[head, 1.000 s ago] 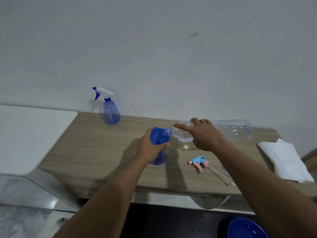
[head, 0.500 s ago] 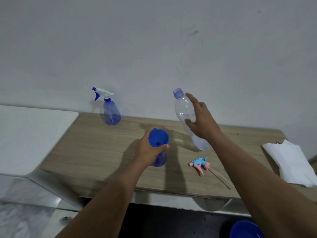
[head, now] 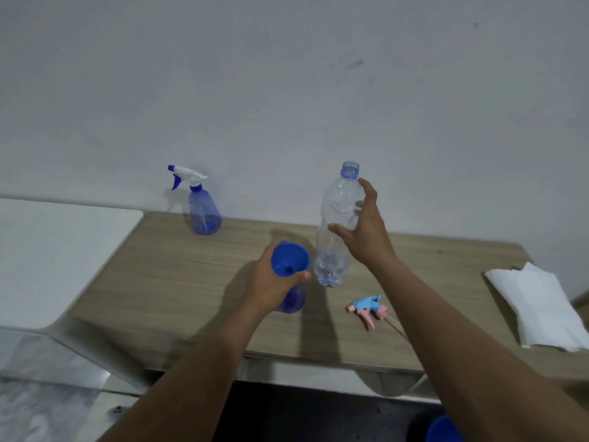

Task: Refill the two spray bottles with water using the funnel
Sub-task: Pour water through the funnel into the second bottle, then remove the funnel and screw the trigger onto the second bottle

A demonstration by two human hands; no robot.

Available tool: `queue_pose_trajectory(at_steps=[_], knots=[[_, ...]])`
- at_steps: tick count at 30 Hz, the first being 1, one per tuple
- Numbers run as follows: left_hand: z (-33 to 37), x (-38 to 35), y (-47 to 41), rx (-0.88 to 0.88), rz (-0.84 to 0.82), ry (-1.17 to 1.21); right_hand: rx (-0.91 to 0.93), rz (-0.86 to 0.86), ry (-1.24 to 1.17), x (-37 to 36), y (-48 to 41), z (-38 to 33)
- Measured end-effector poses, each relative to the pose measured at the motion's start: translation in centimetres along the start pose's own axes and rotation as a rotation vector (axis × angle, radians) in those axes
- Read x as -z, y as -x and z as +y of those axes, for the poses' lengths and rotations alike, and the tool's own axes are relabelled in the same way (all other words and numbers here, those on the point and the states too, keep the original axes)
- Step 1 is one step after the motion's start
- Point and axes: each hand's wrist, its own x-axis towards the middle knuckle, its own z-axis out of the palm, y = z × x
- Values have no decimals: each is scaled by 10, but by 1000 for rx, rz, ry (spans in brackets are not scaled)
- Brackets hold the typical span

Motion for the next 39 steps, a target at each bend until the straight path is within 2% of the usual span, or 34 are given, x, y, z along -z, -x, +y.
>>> queue_pose_trajectory(at_steps=[4, 9, 11, 14, 17, 20, 25, 33, 39], knots=[[1, -3, 4, -2, -5, 20, -24, -24, 33, 9, 9, -6], [-22, -6, 9, 43, 11, 58, 333, 228, 215, 6, 43, -28], [-33, -10, 10, 29, 25, 27, 380, 134, 236, -3, 52, -37], [-47, -17, 9, 82, 13, 3, 277, -244, 355, -26, 55, -41], [-54, -19, 3, 123, -10, -95, 105, -457, 414, -52, 49, -37], [-57, -18, -4, 159, -37, -149, -3, -466, 384, -68, 38, -32], [-62, -19, -7, 187, -35, -80, 70, -493, 438, -78, 30, -30], [-67, -17, -7, 176, -46, -44, 51, -491, 553, -67, 31, -41], [-59, -14, -3, 129, -48, -164, -104, -412, 263, -37, 37, -48]])
